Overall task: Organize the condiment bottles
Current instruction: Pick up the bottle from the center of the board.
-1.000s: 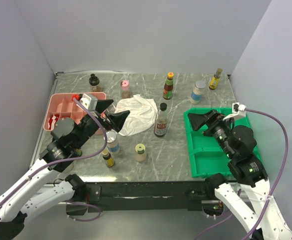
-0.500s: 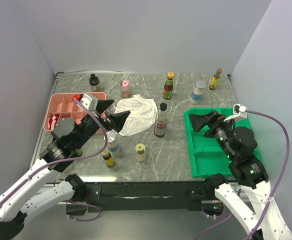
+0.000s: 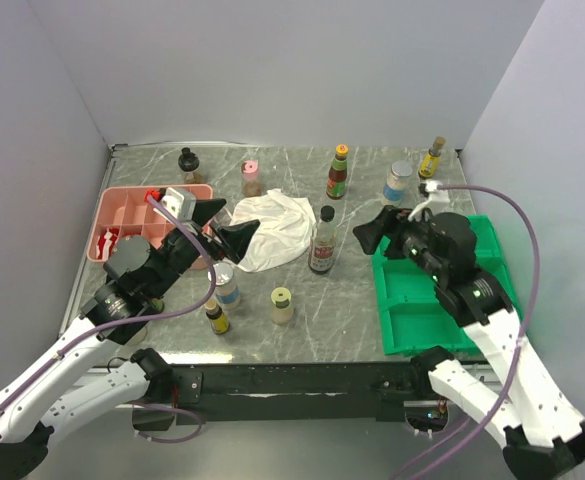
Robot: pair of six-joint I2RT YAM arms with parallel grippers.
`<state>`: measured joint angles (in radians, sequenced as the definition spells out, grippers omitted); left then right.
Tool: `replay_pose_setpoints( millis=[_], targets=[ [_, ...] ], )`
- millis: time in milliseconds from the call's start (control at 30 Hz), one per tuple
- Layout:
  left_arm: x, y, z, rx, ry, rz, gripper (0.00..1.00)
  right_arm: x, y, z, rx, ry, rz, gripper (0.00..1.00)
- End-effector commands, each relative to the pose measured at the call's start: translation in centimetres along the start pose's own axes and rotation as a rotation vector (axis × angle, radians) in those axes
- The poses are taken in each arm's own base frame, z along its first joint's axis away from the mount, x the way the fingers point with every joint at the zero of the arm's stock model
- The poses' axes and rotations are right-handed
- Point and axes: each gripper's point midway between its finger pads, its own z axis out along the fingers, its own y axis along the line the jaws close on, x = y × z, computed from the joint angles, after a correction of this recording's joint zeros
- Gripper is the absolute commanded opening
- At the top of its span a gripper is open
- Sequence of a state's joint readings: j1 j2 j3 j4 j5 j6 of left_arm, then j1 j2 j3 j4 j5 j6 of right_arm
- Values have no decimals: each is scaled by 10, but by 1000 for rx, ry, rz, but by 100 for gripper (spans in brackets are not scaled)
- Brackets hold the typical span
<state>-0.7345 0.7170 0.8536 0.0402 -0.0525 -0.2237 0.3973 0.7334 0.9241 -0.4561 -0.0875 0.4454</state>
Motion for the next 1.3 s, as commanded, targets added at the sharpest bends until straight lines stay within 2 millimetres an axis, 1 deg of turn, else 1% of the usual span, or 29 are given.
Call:
replay_pose_setpoints(
  millis=[0,67,100,133,167,200,233,300,367,400,433,500,533,600,633,800,900,967,1033,1133,1167,1233,1267],
  targets=[
    [-8,2,0,-16,-38,15,97,-31,19,8,-27,-75,-96,87],
    [-8,2,0,-16,-37,15,97,-30,16,20,10,-69,-119,86],
    [-7,3,0,-18,-36,15,97,-31,21,23,2,-72,-136,84],
    [-7,3,0,-18,-36,15,97,-27,21,31,11,-56,-146,84],
    [-7,2,1,-16,-35,15,97,-27,22,35,16,-58,-155,84],
    [-7,3,1,-18,-34,17,97,-29,28,39,8,-78,-163,83],
    [-6,3,1,-18,-33,17,97,-26,29,46,11,-73,-171,82],
    [-4,4,2,-23,-26,19,97,-29,38,53,-1,-99,-192,81],
    [-3,4,3,-22,-22,19,97,-26,43,61,-4,-93,-216,80],
    [-3,4,3,-24,-21,17,97,-28,45,63,5,-102,-223,80],
    [-4,4,3,-23,-23,19,97,-24,48,68,3,-91,-235,80],
    [-4,4,3,-23,-23,19,97,-27,51,72,11,-97,-251,80],
    [-3,4,3,-22,-21,17,97,-23,52,76,14,-87,-262,80],
    [-3,4,3,-21,-21,21,97,-23,54,81,15,-88,-279,80],
    [-3,4,3,-21,-21,20,97,-21,50,87,39,-83,-285,79],
    [-4,5,2,-25,-24,22,97,-8,51,103,73,-60,-316,72],
    [-4,4,2,-25,-24,25,97,5,49,115,98,-28,-339,71],
    [-5,5,2,-28,-25,25,97,6,44,118,135,-30,-347,70],
    [-5,5,2,-26,-26,26,97,12,39,124,170,-17,-357,68],
    [-5,5,2,-28,-25,27,97,14,33,128,227,-18,-361,57],
    [-4,5,2,-26,-23,25,97,14,32,129,235,-23,-360,48],
    [-6,5,1,-27,-28,25,97,12,29,128,255,-42,-353,37],
    [-6,5,1,-26,-28,26,97,12,29,127,259,-47,-342,26]
  ],
)
